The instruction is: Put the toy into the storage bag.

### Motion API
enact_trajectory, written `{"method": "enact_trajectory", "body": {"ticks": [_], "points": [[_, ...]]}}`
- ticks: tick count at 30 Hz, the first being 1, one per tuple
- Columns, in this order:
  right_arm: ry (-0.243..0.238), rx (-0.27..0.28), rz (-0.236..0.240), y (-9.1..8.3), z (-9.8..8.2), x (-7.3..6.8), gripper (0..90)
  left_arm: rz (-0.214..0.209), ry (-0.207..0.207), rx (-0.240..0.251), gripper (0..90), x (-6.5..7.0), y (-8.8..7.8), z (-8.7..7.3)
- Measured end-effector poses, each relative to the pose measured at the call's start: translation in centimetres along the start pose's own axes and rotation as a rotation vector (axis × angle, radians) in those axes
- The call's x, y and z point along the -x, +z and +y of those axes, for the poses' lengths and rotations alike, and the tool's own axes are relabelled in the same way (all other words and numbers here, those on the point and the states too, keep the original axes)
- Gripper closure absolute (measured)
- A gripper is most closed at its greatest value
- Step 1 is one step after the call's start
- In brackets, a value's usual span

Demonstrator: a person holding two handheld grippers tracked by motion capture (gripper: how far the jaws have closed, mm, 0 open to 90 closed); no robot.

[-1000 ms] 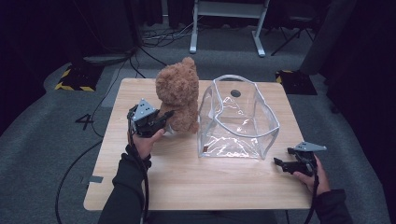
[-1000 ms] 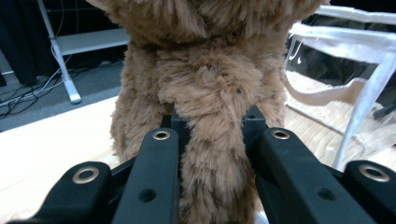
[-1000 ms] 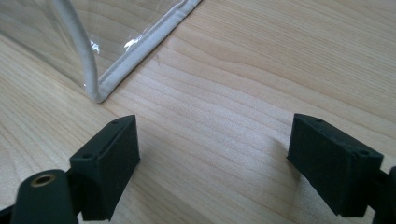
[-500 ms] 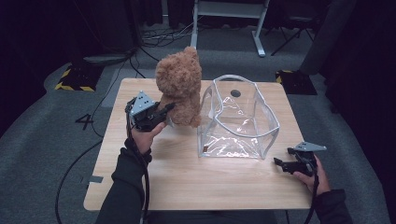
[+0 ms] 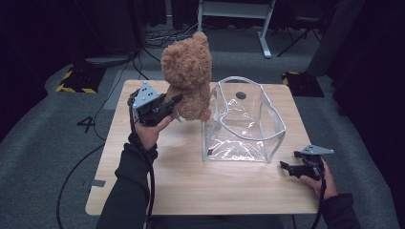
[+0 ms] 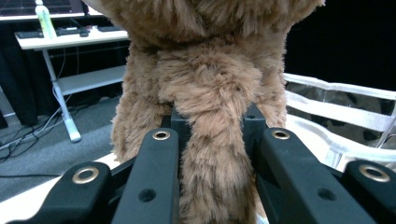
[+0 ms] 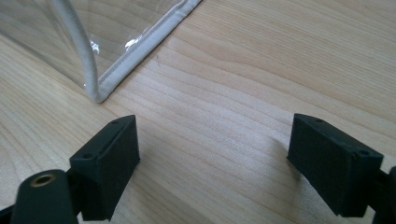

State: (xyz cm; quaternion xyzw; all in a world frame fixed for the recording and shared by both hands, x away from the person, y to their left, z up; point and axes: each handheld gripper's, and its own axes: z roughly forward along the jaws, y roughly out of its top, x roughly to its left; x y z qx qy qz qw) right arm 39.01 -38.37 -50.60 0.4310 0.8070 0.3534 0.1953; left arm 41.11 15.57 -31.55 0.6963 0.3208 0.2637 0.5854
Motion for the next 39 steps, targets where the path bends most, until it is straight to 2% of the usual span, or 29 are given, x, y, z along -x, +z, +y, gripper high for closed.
{"method": "enact_trajectory", "body": {"ticks": [10,19,25,39], "points": [[0.000,0.000,0.000,0.0,0.0,0.0,16.3,-0.014,0.016,0.031,75.2,0.6,0.2,2.3],[-0.001,0.000,0.000,0.0,0.0,0.0,16.3,-0.024,0.028,0.047,75.2,0.9,0.6,3.7],[-0.001,0.000,0.000,0.0,0.0,0.0,16.3,-0.033,0.021,0.059,75.1,1.0,0.9,4.5],[0.000,0.000,0.000,0.0,0.0,0.0,16.2,-0.070,0.041,0.084,75.1,2.6,2.3,6.3]]}}
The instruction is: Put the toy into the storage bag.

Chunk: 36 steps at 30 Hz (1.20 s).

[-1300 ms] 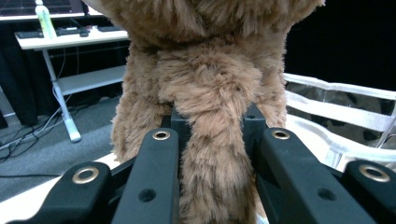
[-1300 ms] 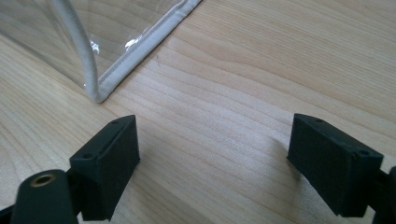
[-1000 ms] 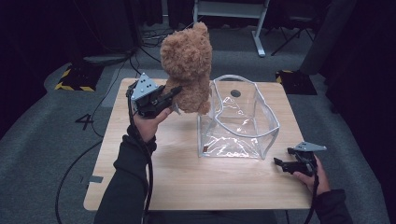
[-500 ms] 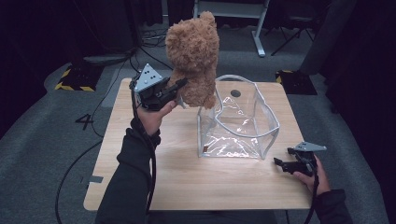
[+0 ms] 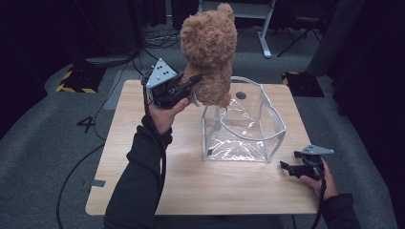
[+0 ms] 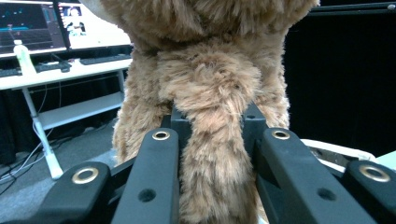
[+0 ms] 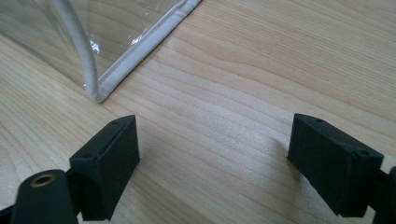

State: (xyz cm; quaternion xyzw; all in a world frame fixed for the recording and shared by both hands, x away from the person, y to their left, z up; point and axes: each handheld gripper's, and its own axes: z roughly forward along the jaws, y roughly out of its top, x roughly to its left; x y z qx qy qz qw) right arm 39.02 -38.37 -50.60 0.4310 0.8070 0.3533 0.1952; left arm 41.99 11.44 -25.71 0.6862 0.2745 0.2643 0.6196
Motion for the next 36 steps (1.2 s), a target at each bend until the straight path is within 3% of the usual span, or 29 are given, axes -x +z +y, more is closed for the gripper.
{"method": "enact_trajectory", "body": {"ticks": [16,36], "points": [[0.000,0.000,0.001,0.0,0.0,0.0,16.2,-0.051,0.022,0.007,74.9,1.3,2.3,1.5],[-0.001,0.000,0.000,0.0,0.0,0.0,16.2,-0.133,0.041,0.010,74.8,4.4,6.1,3.2]]}}
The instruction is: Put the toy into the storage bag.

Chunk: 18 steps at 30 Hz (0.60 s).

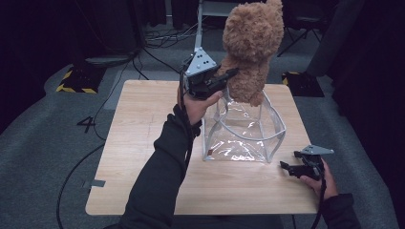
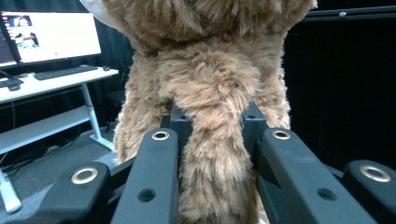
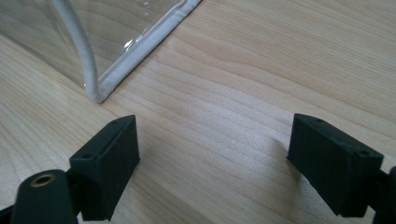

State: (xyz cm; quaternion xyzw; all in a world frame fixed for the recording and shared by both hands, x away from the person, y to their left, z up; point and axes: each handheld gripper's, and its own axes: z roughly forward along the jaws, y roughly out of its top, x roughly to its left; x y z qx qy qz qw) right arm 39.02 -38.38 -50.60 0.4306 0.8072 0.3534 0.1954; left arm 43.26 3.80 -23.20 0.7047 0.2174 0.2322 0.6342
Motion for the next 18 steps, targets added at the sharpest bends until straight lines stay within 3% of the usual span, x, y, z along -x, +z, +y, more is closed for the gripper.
{"method": "enact_trajectory", "body": {"ticks": [18], "points": [[-0.001,0.001,-0.001,0.0,0.0,0.0,16.3,-0.069,0.007,-0.010,74.7,2.4,3.1,0.2]]}}
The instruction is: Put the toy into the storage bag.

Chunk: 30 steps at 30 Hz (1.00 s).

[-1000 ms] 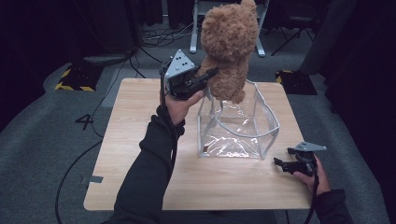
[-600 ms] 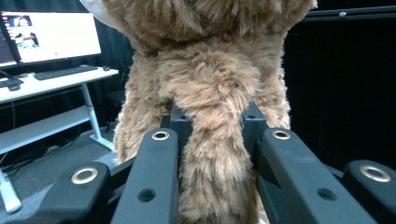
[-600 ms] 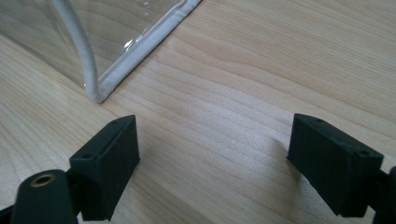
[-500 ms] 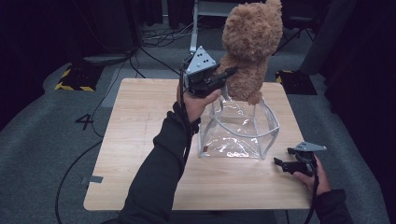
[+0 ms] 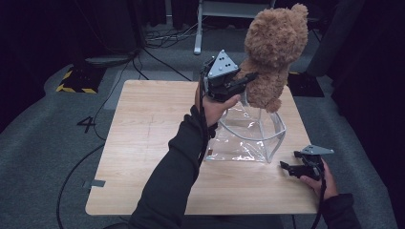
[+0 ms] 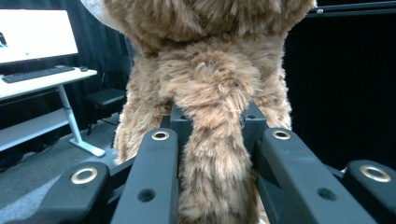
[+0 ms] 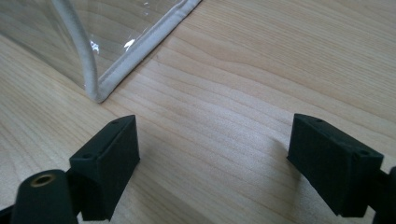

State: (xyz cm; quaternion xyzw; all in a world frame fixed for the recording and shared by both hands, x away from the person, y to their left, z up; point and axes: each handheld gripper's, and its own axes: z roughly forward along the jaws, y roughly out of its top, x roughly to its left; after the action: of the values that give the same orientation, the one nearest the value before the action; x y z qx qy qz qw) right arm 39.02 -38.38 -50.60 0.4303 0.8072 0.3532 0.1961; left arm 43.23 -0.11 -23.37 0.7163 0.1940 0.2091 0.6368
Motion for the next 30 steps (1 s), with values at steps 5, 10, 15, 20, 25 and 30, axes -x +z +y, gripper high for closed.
{"method": "enact_trajectory", "body": {"ticks": [5,10,15,20,25,30], "points": [[0.000,0.000,0.000,0.0,0.0,0.0,16.2,-0.014,-0.004,-0.001,74.7,0.5,0.7,0.0],[0.000,0.000,0.000,0.0,0.0,0.0,16.2,-0.030,-0.003,-0.003,74.7,1.0,1.3,-0.1],[0.000,0.000,0.000,0.0,0.0,0.0,16.2,-0.035,-0.012,-0.003,74.7,1.2,1.8,-0.3],[0.000,0.000,0.000,0.0,0.0,0.0,16.2,-0.053,-0.022,0.001,74.7,1.4,2.3,-0.7],[0.000,0.000,0.000,0.0,0.0,0.0,16.2,-0.068,-0.034,0.007,74.7,1.7,2.6,-1.2],[0.000,0.000,0.000,0.0,0.0,0.0,16.2,-0.061,-0.025,-0.007,74.7,2.0,2.7,-1.5]]}}
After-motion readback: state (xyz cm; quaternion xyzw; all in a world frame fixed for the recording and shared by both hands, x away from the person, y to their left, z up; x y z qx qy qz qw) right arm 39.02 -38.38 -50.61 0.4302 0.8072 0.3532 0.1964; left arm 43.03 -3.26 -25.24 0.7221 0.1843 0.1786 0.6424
